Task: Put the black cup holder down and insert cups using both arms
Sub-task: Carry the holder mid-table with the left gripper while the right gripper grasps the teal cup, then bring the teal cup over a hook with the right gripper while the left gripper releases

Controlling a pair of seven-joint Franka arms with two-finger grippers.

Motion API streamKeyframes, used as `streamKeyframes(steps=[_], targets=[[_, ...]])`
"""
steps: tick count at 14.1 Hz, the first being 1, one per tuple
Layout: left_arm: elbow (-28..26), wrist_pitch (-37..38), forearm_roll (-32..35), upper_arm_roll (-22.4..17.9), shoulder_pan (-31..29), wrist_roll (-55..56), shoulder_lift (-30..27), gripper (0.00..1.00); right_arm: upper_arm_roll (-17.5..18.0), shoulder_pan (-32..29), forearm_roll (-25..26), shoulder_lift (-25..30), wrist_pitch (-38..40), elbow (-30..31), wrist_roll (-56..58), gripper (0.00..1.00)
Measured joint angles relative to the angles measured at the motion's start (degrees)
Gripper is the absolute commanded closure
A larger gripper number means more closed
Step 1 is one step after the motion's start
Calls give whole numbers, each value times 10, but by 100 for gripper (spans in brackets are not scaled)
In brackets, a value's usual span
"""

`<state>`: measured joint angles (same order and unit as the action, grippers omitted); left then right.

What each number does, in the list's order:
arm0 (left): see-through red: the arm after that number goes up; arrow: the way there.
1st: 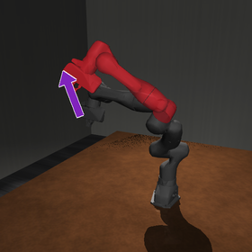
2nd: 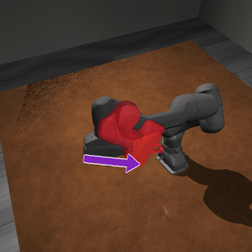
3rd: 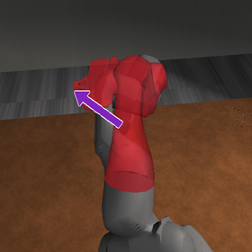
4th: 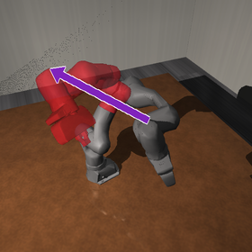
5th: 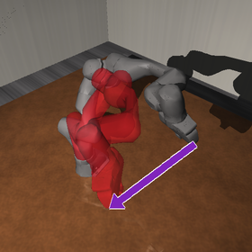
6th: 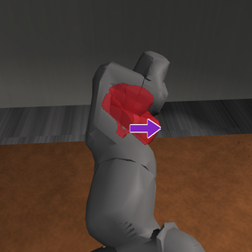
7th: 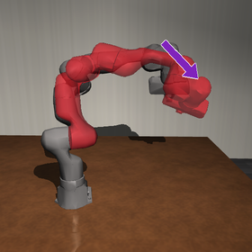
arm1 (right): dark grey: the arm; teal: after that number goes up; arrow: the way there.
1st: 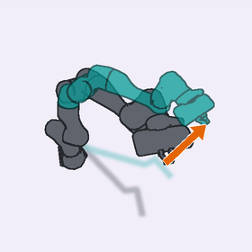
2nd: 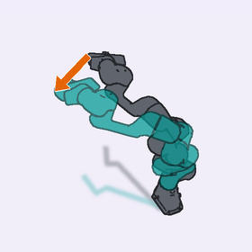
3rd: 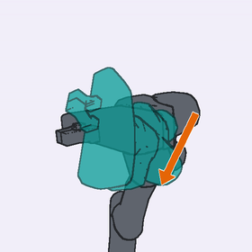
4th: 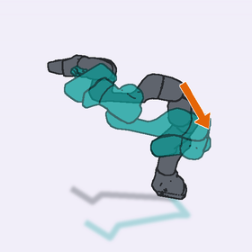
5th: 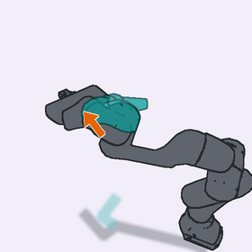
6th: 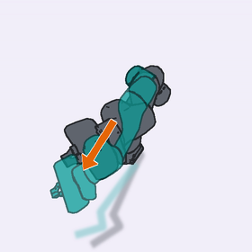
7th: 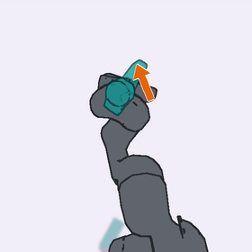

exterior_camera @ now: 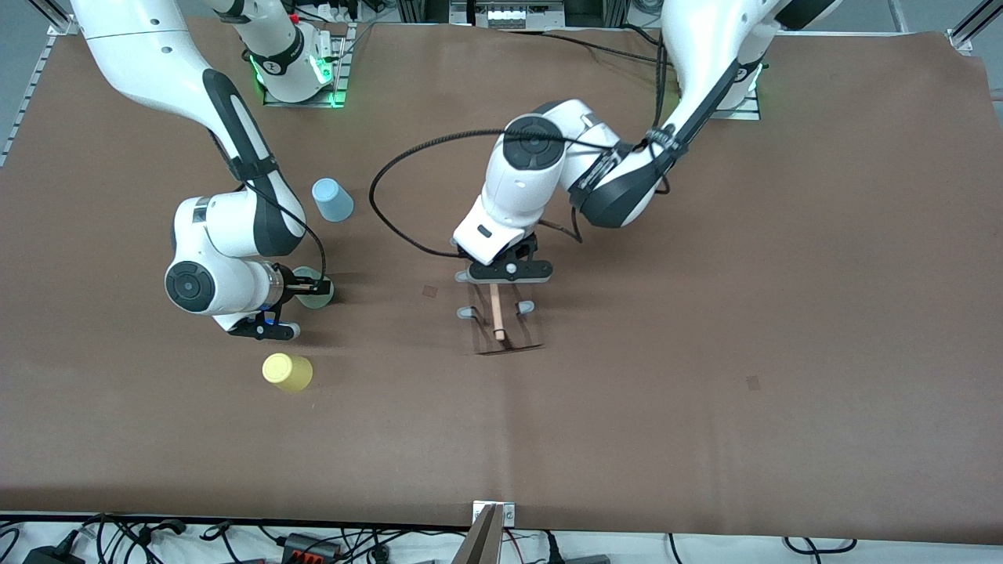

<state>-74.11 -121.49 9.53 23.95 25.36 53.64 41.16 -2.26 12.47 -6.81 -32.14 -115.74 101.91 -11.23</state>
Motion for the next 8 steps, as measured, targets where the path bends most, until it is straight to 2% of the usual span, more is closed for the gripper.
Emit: streamKeyframes(steps=[4,8], targets=[[8,0,0,-1,10,7,4,99,0,0,0,6,48,-30,0,80],[8,0,0,-2,20,21,5,98,0,0,-5,19,147,-127,0,80]])
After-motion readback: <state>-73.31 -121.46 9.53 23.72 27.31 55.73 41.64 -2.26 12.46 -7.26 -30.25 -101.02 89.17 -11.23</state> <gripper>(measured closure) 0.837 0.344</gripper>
